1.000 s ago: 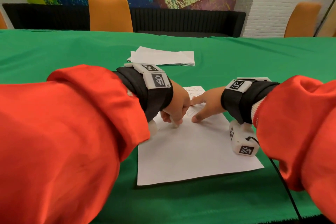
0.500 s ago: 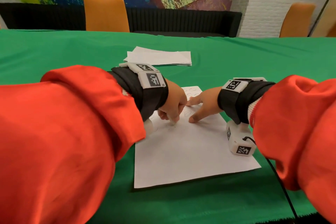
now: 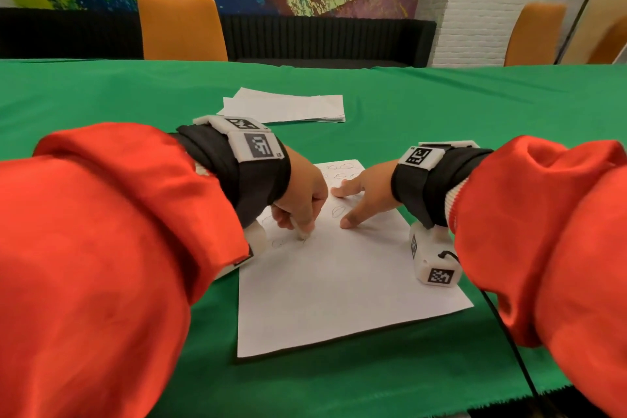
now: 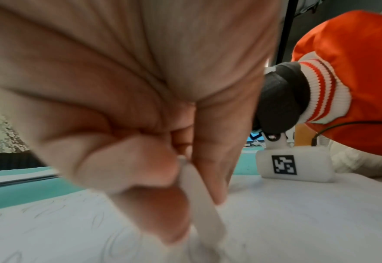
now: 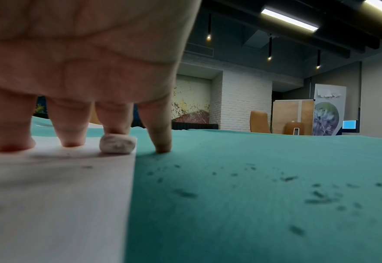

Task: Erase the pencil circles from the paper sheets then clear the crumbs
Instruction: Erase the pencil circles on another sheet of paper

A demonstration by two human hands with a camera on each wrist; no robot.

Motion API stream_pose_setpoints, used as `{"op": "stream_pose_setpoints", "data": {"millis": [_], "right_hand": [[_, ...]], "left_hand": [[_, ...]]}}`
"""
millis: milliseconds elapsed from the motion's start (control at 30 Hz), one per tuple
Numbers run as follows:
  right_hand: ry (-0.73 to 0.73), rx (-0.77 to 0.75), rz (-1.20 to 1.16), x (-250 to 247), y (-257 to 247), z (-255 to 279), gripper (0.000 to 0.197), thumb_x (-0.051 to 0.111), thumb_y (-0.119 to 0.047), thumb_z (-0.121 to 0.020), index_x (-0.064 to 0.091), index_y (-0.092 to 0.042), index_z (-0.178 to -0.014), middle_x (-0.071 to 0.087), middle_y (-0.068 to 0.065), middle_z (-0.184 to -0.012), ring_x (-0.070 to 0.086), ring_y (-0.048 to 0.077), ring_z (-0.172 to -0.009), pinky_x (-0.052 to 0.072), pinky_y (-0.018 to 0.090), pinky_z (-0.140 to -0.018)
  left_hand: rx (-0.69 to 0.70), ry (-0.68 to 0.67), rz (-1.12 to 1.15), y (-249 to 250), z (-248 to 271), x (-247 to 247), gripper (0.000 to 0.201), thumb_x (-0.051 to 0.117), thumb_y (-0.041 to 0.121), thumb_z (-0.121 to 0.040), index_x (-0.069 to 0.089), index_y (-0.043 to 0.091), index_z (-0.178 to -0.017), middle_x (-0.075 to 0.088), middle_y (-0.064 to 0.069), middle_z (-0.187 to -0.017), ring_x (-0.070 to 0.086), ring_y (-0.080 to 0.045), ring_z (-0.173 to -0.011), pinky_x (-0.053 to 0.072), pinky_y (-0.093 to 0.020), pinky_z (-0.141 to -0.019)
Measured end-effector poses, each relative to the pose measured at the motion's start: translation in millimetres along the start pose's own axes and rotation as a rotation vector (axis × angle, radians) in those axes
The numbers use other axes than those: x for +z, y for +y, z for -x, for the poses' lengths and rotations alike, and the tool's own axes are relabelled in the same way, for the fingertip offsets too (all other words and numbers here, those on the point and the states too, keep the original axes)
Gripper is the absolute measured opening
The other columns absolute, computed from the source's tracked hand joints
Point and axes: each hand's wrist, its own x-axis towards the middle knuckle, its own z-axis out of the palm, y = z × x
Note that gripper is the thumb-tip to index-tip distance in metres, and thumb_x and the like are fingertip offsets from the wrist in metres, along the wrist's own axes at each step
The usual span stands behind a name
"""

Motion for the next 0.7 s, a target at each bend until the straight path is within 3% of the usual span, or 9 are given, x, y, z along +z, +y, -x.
{"op": "stream_pose_setpoints", "data": {"millis": [133,400,567,700], "right_hand": [[0.013,0.007,0.002,0.1,-1.1,1.6,0.074,0.052,-0.058,-0.085,0.020,-0.033,-0.148,0.027,-0.002,-0.153,0.027,0.019,-0.139,0.022,0.027,-0.109],[0.009,-0.009,0.010,-0.2,-1.3,2.1,0.075,0.050,-0.056,-0.087,0.017,-0.031,-0.149,0.021,-0.003,-0.155,0.022,0.018,-0.141,0.019,0.026,-0.110],[0.015,-0.001,0.011,-0.7,-1.7,3.9,0.074,0.050,-0.056,-0.087,0.017,-0.030,-0.149,0.024,-0.002,-0.154,0.024,0.018,-0.140,0.020,0.026,-0.109],[0.014,0.000,0.013,-0.7,-1.9,3.3,0.075,0.050,-0.057,-0.087,0.018,-0.031,-0.149,0.025,-0.003,-0.154,0.024,0.018,-0.140,0.020,0.027,-0.110]], "left_hand": [[0.026,0.084,-0.026,8.4,-3.1,0.6,0.017,0.065,0.021,-0.087,0.055,0.020,-0.073,0.061,0.007,-0.062,0.056,-0.003,-0.052,0.043,-0.012,-0.050],[-0.013,-0.117,0.017,0.9,4.2,3.7,0.022,0.068,0.011,-0.084,0.053,0.017,-0.070,0.059,0.004,-0.059,0.055,-0.003,-0.046,0.046,-0.012,-0.048],[-0.002,0.066,-0.048,8.7,-0.3,-0.2,0.011,0.064,0.023,-0.088,0.057,0.019,-0.080,0.063,0.006,-0.067,0.057,-0.005,-0.056,0.043,-0.016,-0.055],[-0.009,0.053,-0.070,9.6,-3.6,1.4,0.012,0.064,0.019,-0.086,0.057,0.019,-0.076,0.062,0.006,-0.064,0.055,-0.005,-0.053,0.043,-0.015,-0.055]]}}
